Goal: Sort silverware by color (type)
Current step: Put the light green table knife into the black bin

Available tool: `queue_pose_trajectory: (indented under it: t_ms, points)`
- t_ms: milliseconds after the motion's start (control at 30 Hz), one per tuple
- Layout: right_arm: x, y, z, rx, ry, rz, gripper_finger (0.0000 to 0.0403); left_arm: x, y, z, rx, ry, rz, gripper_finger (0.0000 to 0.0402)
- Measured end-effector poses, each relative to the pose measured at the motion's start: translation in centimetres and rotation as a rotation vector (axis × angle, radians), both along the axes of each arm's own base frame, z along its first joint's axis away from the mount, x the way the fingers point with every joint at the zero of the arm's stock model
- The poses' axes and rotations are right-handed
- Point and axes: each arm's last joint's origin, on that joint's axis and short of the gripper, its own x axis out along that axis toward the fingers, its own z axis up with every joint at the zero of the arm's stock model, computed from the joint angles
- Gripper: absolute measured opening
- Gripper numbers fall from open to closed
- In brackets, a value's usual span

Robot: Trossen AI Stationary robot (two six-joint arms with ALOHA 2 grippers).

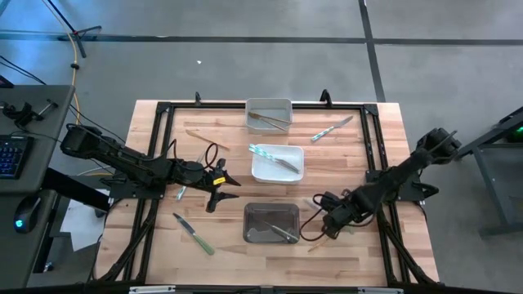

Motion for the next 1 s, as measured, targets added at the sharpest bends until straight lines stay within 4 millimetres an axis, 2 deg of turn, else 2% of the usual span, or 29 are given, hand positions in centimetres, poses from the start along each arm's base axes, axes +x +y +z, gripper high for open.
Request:
queue_pose_trajectory:
  t_ms: [267, 567, 733, 867, 1000]
  points:
    - [0.8, 0.5, 4.3, -0.039, 0.022, 0.02, 0.0004, 0.0, 0.0, 0.0, 0.0, 0.0, -0.001, 0.0181]
    - [3.0, 1.7, 10.7, 0.028, -0.125, 0.064, 0.0004, -0.1, -0.3, 0.0, 0.001, 0.002, -0.013, 0.0181]
    - [6.6, 2.7, 11.8, 0.008, -0.158, 0.157, 0.0004, -0.1, -0.2, 0.0, 0.014, -0.001, -0.002, 0.0181]
    - [10.6, 3.2, 11.4, 0.043, -0.127, 0.233, 0.0003, -0.1, -0.2, 0.0, 0.009, 0.0, 0.003, 0.0181]
    - [14.3, 2.5, 10.1, 0.108, -0.057, 0.26, 0.0003, -0.1, -0.2, 0.0, 0.007, 0.0, 0.004, 0.0181]
